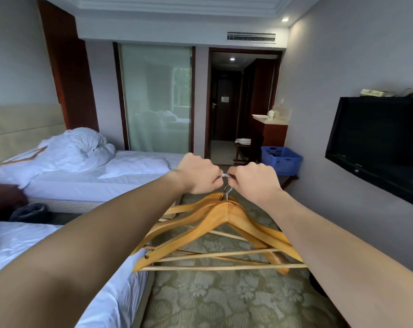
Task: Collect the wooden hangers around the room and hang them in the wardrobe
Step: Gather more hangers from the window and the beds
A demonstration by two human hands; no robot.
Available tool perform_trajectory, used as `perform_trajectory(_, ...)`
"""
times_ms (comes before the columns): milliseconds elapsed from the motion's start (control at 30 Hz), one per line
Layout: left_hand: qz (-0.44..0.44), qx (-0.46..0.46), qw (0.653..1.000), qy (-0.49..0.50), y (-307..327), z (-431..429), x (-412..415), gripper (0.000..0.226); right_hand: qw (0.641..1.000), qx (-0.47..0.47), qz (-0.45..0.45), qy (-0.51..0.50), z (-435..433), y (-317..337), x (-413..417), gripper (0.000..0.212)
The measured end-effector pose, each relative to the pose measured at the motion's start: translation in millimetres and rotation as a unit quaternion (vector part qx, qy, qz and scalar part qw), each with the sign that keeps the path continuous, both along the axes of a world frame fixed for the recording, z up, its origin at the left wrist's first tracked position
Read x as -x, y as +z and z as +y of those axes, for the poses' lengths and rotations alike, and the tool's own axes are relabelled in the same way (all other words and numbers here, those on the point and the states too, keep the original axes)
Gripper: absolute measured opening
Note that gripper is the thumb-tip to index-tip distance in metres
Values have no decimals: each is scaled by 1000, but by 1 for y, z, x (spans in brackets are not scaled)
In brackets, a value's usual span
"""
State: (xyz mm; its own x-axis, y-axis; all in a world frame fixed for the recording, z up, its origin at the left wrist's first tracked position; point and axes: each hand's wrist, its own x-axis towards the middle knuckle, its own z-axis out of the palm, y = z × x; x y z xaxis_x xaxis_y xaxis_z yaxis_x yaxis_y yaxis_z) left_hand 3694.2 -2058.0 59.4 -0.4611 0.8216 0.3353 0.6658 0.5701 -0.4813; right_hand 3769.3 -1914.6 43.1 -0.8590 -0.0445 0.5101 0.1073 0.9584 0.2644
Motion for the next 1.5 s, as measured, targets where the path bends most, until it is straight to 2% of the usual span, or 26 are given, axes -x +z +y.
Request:
perform_trajectory(433, 13, -12, 999, 47, 0, -15, 113, 35, 999, -2, 4, 34, -16, 10, 111, 28)
perform_trajectory(933, 3, -22, 1000, 11, -3, 3, 234, 39, 1000, -26, 15, -3, -2, 5, 224, 29)
perform_trajectory(1500, -5, -42, 999, 34, -5, 110, 350, 37, 999, -43, 20, 23, 112, 7, 351, 32)
